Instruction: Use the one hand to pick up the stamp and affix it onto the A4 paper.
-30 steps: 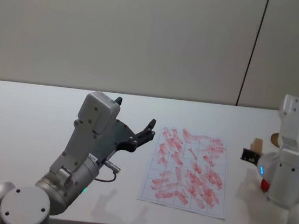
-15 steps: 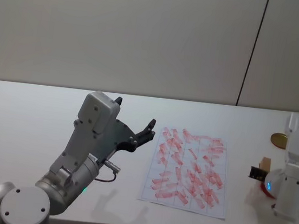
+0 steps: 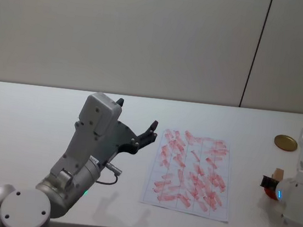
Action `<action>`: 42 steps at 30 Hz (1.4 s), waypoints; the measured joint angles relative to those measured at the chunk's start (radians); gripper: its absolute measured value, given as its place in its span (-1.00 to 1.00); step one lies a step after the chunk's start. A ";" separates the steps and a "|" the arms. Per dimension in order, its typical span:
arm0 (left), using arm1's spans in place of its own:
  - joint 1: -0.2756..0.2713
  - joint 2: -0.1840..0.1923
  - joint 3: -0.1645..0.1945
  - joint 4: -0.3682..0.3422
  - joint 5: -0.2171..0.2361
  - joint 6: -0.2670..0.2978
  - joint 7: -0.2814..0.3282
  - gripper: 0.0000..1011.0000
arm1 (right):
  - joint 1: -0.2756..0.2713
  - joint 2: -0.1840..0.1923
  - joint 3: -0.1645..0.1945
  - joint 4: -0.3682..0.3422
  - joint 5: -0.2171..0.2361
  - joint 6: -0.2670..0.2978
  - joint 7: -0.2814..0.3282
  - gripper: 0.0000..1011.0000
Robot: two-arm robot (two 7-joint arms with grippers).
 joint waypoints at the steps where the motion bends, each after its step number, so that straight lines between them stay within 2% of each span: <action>1: 0.000 0.000 0.000 0.000 0.000 0.000 0.000 0.96 | 0.001 0.000 0.001 0.002 0.001 -0.002 -0.002 -0.55; 6: 0.000 0.000 0.000 0.000 0.000 0.000 0.000 0.96 | 0.006 0.002 0.010 0.014 0.006 -0.012 -0.008 -0.47; 12: 0.000 0.000 0.000 0.000 0.000 0.000 0.000 0.96 | 0.012 0.003 0.019 0.025 0.009 -0.027 -0.005 -0.03; 13: 0.000 0.000 0.000 0.000 0.000 0.000 0.000 0.96 | 0.012 0.003 0.019 0.025 0.009 -0.027 -0.005 -0.03; 16: 0.000 0.000 0.000 0.000 0.000 0.000 0.000 0.96 | 0.014 0.003 0.021 0.025 0.009 -0.032 0.002 0.19; 19: 0.000 0.000 0.000 0.000 0.000 0.000 0.000 0.96 | 0.013 0.003 0.021 0.018 0.009 -0.035 0.011 0.33; 20: 0.000 0.000 0.000 0.000 0.000 0.000 0.000 0.96 | 0.011 0.003 0.022 0.008 0.008 -0.036 0.016 0.45; 22: 0.000 0.000 0.000 0.000 0.000 0.000 0.000 0.96 | 0.006 0.002 0.022 -0.005 0.007 -0.037 0.022 0.52; 23: 0.000 0.000 0.000 0.000 0.000 0.000 0.000 0.96 | 0.001 0.001 0.022 -0.019 0.006 -0.038 0.027 0.63; 30: 0.000 0.000 0.000 0.000 0.000 0.000 0.000 0.96 | -0.038 0.000 0.019 -0.119 -0.011 -0.041 0.061 0.98; 32: 0.000 0.000 0.000 0.000 0.000 0.000 0.000 0.96 | -0.046 0.000 0.018 -0.139 -0.017 -0.042 0.070 0.98; 34: 0.000 0.000 0.000 0.000 0.000 0.000 0.000 0.96 | -0.071 0.001 0.016 -0.195 -0.032 -0.050 0.093 0.98; 42: 0.000 0.000 0.000 0.000 0.000 0.000 0.000 0.96 | -0.128 0.008 0.011 -0.303 -0.075 -0.083 0.152 0.98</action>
